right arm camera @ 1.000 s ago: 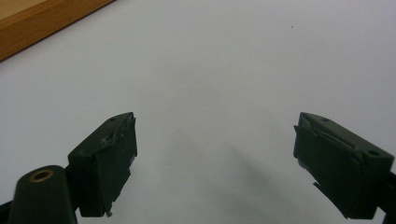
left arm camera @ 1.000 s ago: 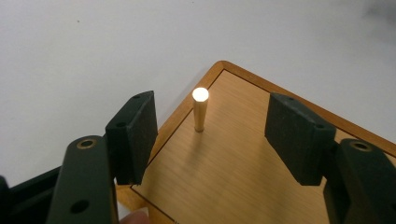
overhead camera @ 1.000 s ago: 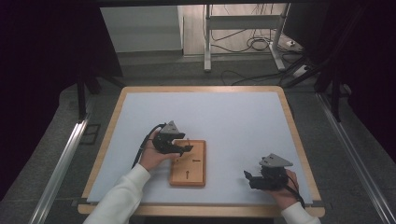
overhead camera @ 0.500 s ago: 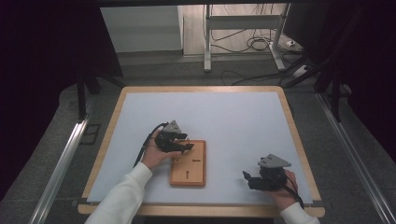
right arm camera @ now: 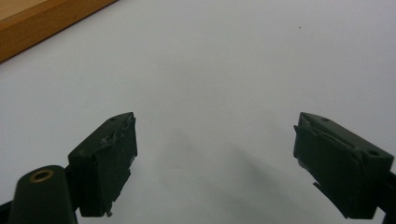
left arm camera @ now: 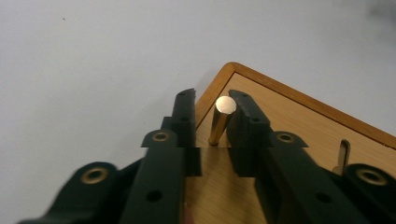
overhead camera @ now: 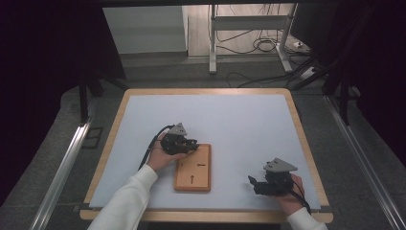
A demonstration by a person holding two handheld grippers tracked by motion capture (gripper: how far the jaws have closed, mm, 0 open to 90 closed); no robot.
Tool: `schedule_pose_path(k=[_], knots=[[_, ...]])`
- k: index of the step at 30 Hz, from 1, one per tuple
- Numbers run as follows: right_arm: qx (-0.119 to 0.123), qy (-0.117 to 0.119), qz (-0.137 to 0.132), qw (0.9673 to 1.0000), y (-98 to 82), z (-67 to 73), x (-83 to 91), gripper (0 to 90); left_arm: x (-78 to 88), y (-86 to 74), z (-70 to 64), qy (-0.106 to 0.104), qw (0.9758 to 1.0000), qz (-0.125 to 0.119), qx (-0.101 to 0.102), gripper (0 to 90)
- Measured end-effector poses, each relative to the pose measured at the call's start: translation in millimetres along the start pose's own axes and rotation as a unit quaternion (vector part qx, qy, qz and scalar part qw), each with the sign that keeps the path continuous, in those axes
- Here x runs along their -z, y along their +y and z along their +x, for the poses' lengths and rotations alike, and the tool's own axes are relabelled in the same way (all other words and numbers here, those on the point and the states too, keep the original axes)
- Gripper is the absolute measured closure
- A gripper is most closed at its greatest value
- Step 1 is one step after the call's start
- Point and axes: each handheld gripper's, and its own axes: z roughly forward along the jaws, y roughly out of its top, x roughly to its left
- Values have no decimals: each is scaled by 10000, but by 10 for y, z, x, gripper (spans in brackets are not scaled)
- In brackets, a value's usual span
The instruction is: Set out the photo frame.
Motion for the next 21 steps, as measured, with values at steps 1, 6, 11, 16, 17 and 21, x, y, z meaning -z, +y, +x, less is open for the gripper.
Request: schedule_pose_path(k=[1,6,11,16,17,21], knots=[[0,4,3,10000,3,5,1,139,-2,1,2,-27,10000,-4,2,791],[62,43,-27,10000,28,46,-2,139,-5,17,7,-88,9999,47,21,837],[310,168,-133,9993,78,163,-5,139,-3,15,36,-200,9997,61,130,836],[579,317,-218,9976,126,299,-18,138,-2,14,52,-264,9994,68,224,833],[643,343,-234,9971,136,327,-20,138,0,14,59,-285,9993,84,237,831],[711,401,-270,9963,159,386,-29,138,-2,18,75,-348,9989,94,301,827]])
